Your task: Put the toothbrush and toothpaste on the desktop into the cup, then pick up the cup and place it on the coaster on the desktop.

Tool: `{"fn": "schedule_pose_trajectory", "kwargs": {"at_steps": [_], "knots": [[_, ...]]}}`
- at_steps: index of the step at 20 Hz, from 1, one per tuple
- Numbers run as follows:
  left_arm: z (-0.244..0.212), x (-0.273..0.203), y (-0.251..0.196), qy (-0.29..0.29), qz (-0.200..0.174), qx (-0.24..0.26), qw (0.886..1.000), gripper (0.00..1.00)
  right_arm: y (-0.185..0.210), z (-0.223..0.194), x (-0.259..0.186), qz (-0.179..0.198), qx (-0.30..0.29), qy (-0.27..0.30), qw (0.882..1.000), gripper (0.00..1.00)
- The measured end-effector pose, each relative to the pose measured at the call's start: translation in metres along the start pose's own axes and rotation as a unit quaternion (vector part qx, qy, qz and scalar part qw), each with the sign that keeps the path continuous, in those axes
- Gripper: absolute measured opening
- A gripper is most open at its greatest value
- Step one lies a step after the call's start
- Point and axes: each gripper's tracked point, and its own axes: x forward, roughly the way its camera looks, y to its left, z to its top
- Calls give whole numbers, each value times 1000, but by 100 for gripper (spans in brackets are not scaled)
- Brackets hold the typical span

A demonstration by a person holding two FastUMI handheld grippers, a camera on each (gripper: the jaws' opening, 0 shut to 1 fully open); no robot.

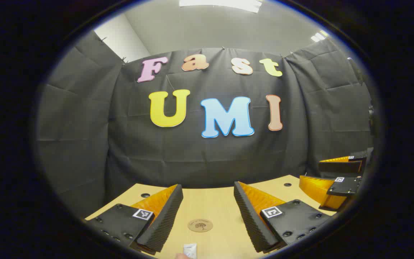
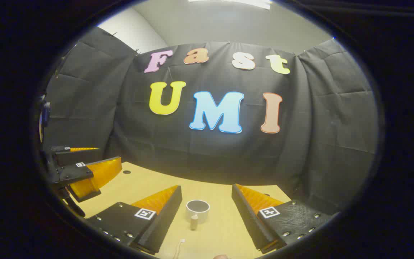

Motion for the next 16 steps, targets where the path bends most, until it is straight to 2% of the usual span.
{"fn": "schedule_pose_trajectory", "kwargs": {"at_steps": [4, 8, 16], "knots": [[7, 0, 2, -11, 4, 2, 1000, 93, -10, -2, -2, -14, 4, 5, 1000, 89], [2, 4, -7, 0, -10, -20, 1000, 93, -20, -3, -4, -30, -9, 5, 1000, 89], [-3, 12, -13, 10, -11, -19, 1000, 93, -26, -11, -5, -49, -17, 15, 999, 89]]}}
